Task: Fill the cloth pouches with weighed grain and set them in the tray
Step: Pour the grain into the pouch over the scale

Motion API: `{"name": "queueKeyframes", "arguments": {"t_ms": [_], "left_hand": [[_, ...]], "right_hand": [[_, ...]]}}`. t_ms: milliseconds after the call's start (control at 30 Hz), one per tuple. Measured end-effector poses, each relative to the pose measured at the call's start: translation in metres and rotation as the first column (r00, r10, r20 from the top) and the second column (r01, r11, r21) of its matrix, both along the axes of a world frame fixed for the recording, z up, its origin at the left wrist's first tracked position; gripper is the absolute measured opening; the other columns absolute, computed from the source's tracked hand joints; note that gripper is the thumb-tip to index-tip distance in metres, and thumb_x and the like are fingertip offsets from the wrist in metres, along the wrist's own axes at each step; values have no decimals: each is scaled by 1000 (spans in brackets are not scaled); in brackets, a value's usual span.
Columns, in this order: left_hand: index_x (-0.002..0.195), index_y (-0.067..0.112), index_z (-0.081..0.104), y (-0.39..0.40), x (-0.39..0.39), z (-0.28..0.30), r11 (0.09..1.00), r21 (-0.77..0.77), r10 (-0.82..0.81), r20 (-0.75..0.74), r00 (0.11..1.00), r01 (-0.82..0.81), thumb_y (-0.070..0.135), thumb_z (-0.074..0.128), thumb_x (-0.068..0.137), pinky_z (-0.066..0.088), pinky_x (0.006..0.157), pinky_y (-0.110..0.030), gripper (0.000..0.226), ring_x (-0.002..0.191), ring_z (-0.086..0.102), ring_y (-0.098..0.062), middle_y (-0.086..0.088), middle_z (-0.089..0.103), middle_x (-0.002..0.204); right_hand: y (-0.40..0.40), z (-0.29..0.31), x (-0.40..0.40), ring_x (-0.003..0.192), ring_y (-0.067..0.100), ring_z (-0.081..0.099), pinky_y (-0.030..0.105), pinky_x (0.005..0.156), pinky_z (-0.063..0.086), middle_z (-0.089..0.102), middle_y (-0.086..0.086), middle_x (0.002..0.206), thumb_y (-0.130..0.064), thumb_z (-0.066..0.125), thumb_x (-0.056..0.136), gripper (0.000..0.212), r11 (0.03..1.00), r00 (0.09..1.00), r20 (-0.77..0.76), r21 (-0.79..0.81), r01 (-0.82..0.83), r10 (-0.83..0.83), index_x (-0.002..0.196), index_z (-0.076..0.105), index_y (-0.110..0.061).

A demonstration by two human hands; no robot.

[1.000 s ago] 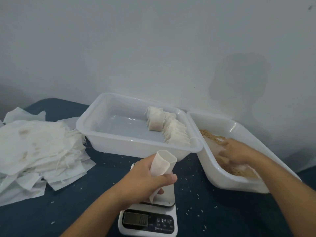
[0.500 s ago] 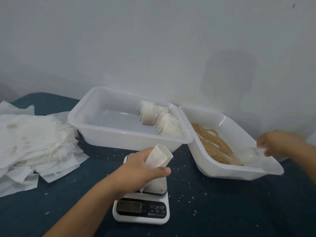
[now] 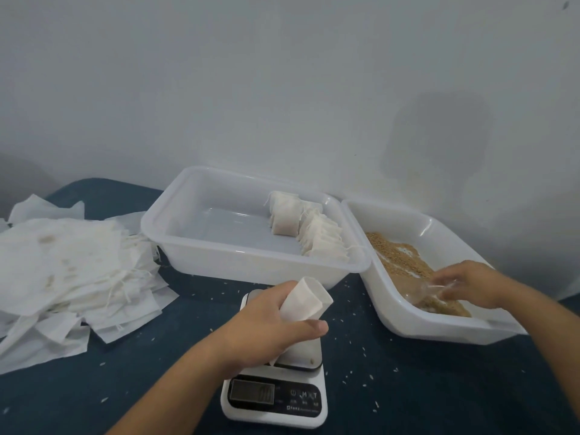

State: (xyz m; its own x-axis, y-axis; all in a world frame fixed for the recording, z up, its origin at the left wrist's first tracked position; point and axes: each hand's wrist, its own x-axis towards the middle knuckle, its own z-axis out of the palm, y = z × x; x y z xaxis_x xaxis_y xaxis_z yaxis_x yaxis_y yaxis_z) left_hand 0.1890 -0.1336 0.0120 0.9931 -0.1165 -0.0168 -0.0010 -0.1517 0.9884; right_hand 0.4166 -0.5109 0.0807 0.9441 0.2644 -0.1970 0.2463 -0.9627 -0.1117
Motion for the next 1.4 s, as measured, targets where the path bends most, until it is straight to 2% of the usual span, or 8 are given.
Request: {"name": "queueKeyframes", "arguments": {"t_ms": [167, 333, 500, 733, 933, 1067, 1200, 1400], "left_hand": [[108, 40, 67, -2, 1, -1, 1000, 20, -6, 1, 1000, 6, 60, 74, 68, 52, 85, -26, 45, 91, 62, -6, 10, 68, 101], [109, 43, 67, -2, 1, -3, 1000, 23, 19, 9, 1000, -19, 62, 73, 66, 52, 84, -25, 48, 92, 64, -7, 10, 68, 101], [111, 53, 64, -2, 0, -2, 998, -4, 55, 26, 998, -55, 62, 74, 67, 51, 78, -18, 46, 93, 66, 0, 15, 69, 104], [104, 50, 64, -3, 0, 0, 993, -43, 112, 57, 992, -110, 62, 74, 63, 54, 80, -23, 44, 90, 67, -1, 13, 69, 100], [104, 41, 64, 2, 2, 2, 965, -37, 261, 68, 963, -259, 43, 81, 80, 46, 72, -19, 29, 83, 64, 1, 21, 66, 89], [98, 37, 60, 7, 5, 2, 936, 19, 347, 131, 929, -352, 36, 81, 82, 43, 60, -10, 26, 77, 60, 6, 22, 63, 84], [100, 38, 57, 10, 7, 0, 925, 69, 362, 145, 921, -374, 37, 80, 83, 40, 64, -13, 29, 82, 60, -4, 17, 61, 92], [98, 40, 58, 10, 9, -5, 931, 101, 336, 148, 930, -352, 39, 80, 80, 41, 61, -12, 28, 79, 58, 13, 28, 61, 88]], "right_hand": [[12, -20, 1, 108, 9, 58, 28, 100, 41, 69, -5, 130, -26, 80, 91, 41, 989, 996, 29, 126, 83, -87, 131, 70, -21], [30, -31, -3, 89, 4, 59, 33, 91, 41, 71, -3, 111, -21, 76, 94, 22, 913, 979, 33, 368, 177, -203, 116, 72, -25], [42, -29, -9, 88, 11, 63, 32, 73, 46, 66, 2, 113, -23, 71, 98, 36, 806, 947, 74, 548, 224, -314, 133, 65, -14], [55, -13, -24, 110, 24, 63, 40, 92, 48, 66, 2, 129, -26, 68, 99, 38, 718, 916, 185, 682, 141, -356, 136, 62, -19], [72, 12, -61, 113, 18, 64, 44, 98, 51, 66, -13, 123, -32, 70, 98, 36, 750, 958, 216, 661, 0, -189, 133, 63, -28], [86, 34, -98, 106, -12, 65, 16, 85, 48, 70, -33, 112, -37, 71, 92, 26, 814, 974, 197, 546, -201, 108, 116, 67, -46], [98, 54, -123, 106, -15, 64, 0, 84, 46, 67, -40, 114, -44, 70, 83, 36, 842, 940, 199, 421, -337, 277, 118, 67, -45], [109, 78, -137, 108, -12, 63, 11, 91, 46, 64, -40, 116, -48, 68, 82, 34, 853, 879, 266, 249, -459, 396, 116, 64, -53]]}}
